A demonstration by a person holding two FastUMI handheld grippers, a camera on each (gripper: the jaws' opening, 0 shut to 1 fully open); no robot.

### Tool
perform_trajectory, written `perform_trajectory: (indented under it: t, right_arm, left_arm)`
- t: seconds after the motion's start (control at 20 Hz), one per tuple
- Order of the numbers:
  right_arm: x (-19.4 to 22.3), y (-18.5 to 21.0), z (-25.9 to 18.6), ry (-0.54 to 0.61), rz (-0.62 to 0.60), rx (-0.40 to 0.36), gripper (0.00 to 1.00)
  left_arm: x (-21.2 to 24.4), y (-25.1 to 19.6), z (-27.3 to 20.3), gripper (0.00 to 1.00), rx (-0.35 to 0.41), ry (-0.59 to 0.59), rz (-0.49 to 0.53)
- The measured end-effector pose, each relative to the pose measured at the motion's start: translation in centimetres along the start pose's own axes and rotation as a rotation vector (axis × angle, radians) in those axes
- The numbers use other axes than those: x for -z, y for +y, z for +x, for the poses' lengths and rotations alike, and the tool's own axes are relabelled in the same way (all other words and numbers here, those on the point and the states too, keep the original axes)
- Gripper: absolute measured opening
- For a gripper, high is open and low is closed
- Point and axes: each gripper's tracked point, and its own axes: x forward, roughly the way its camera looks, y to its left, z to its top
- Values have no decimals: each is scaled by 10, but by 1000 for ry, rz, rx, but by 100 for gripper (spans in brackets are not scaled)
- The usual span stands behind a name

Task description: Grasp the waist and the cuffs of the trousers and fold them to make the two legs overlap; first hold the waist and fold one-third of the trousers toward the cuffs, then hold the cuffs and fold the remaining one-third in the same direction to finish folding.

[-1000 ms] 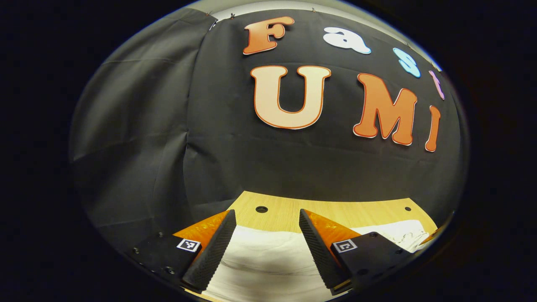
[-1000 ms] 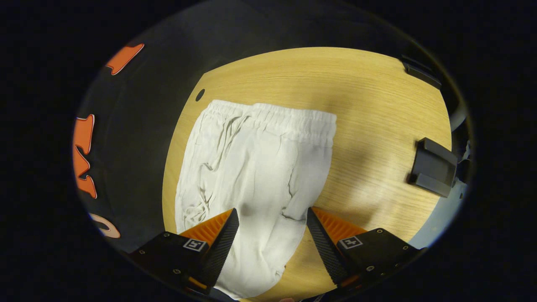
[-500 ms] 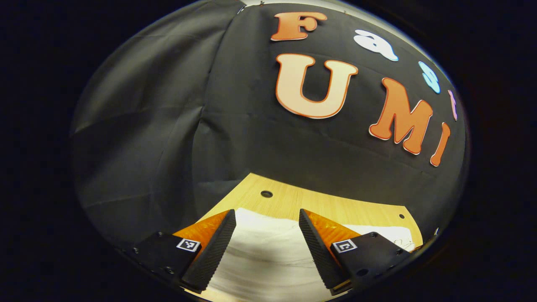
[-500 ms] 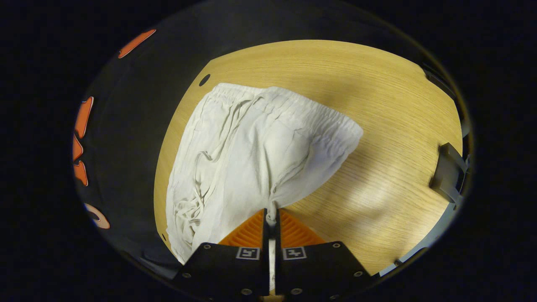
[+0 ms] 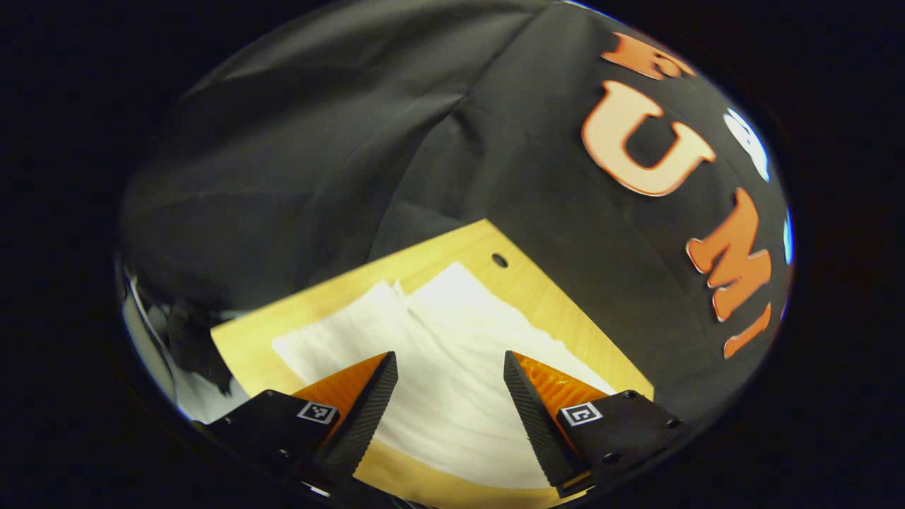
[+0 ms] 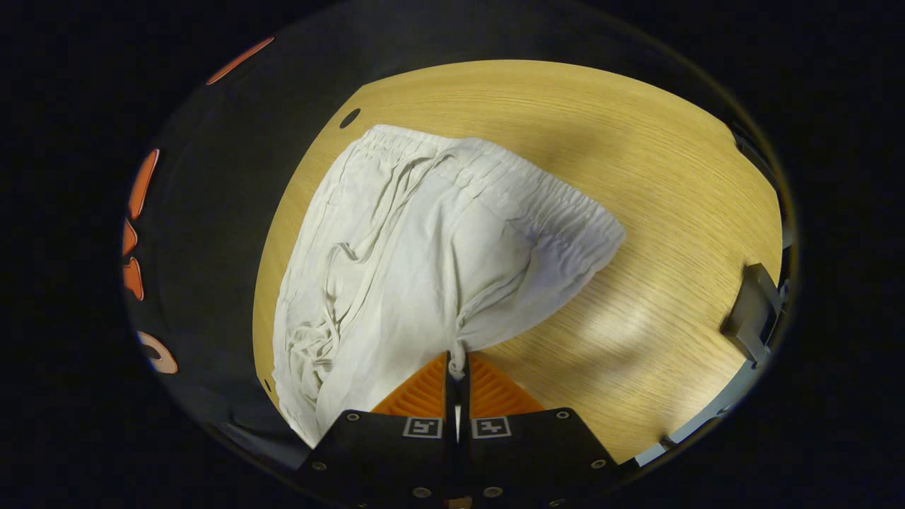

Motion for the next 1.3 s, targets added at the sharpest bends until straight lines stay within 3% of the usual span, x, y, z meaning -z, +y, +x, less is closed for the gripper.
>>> perform_trajectory:
  t: [0.2, 0.5, 0.75, 1.0, 1.05, 1.1, 1.3]
  right_arm:
    - [0, -1, 1, 29, 28, -20, 1]
    - [1, -1, 1, 45, 41, -28, 1]
    - [1, -2, 1, 55, 60, -28, 1]
    - [1, -2, 1, 56, 70, -26, 1]
    - [1, -2, 1, 56, 71, -26, 1]
    - [1, -2, 1, 54, 71, -24, 1]
    - [1, -2, 2, 48, 70, -23, 1]
  left_arm:
    - [46, 18, 34, 99, -68, 85, -247]
    - [69, 43, 44, 99, -210, 133, -372]
    - [69, 53, 51, 99, -262, 148, -414]
    - [69, 52, 61, 99, -254, 155, -455]
    - [70, 54, 65, 95, -256, 151, -459]
    - [66, 53, 68, 99, -252, 138, -463]
    - [66, 57, 77, 97, -252, 140, -436]
